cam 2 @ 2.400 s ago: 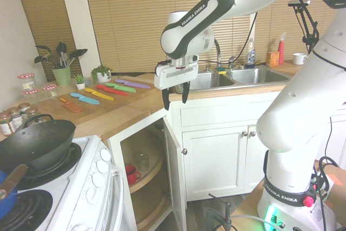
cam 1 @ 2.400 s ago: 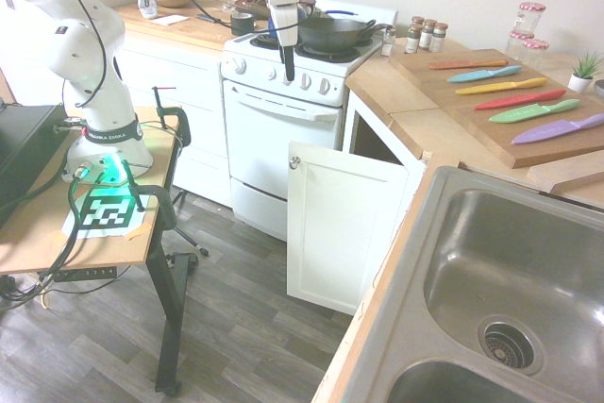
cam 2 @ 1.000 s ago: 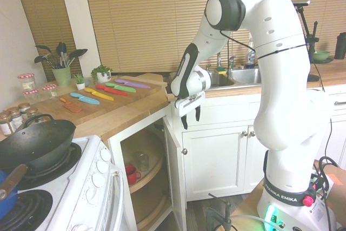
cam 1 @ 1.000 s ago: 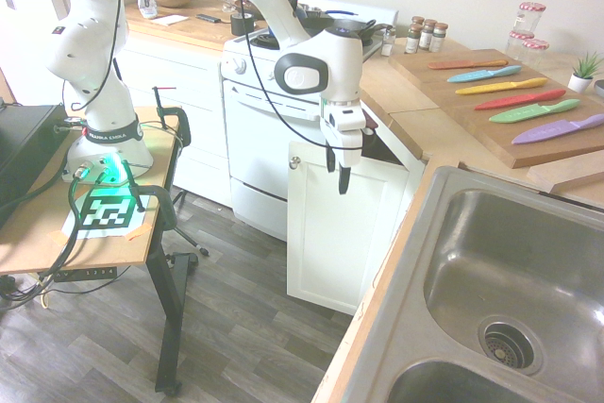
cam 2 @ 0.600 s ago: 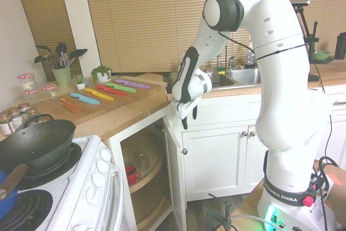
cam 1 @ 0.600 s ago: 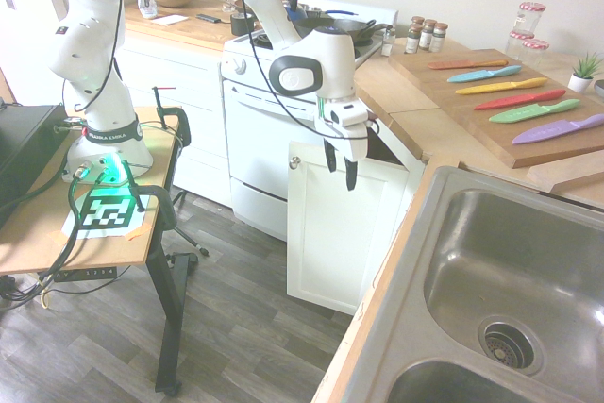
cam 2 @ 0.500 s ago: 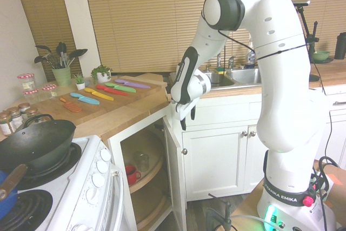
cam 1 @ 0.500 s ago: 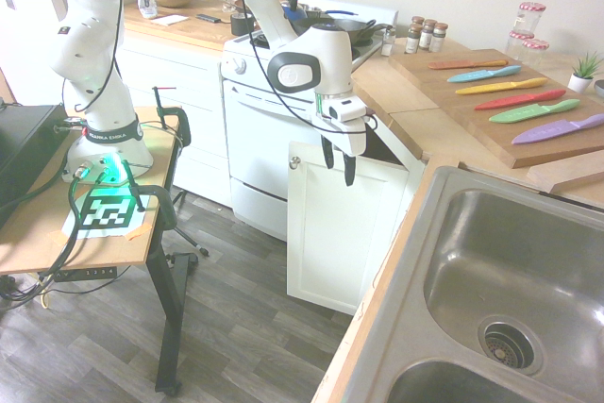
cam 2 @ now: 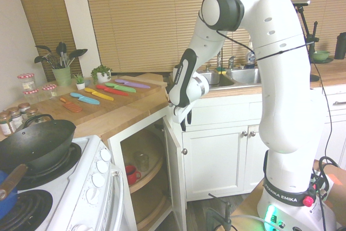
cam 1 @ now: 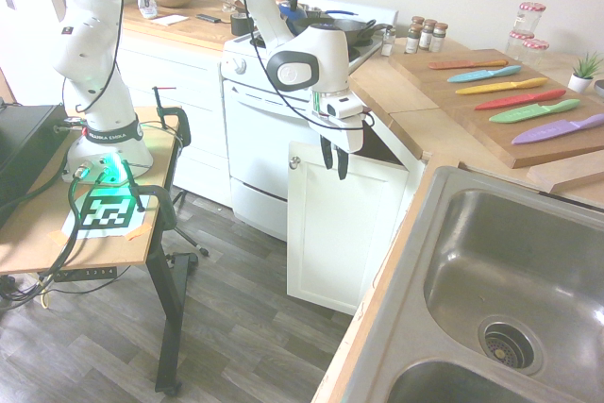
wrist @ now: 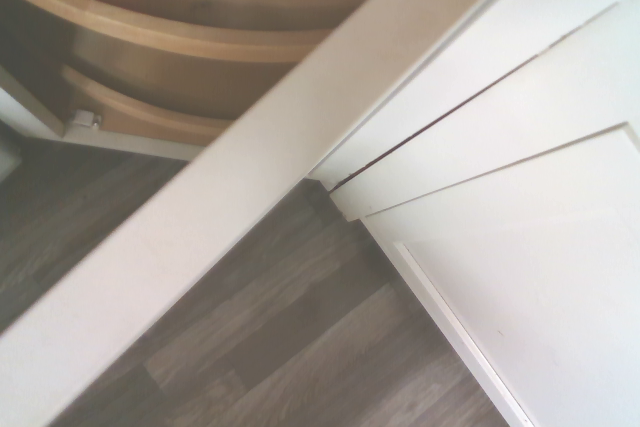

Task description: Close the cabinet

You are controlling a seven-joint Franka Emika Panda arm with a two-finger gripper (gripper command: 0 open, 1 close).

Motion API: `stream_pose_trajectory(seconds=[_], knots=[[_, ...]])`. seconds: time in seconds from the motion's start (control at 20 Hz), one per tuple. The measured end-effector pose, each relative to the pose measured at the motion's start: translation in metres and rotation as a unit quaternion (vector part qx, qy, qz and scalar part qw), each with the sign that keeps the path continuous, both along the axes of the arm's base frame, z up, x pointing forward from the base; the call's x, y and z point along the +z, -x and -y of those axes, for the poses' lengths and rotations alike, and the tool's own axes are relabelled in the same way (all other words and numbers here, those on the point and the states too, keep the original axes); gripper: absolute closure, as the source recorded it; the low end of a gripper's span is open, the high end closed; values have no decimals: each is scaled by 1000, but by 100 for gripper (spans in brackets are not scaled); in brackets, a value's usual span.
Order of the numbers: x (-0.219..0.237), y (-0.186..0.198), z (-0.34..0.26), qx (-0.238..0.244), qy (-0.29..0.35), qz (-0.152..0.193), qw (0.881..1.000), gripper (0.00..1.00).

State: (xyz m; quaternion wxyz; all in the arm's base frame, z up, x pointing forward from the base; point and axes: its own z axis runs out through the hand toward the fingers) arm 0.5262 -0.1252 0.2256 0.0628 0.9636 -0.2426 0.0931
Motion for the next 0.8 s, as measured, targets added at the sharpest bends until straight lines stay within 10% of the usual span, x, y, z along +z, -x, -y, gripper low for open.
stream_pose_trajectory(seconds=[0.8], knots=[[-14,-1,-16,0,0,-11,1000,100]])
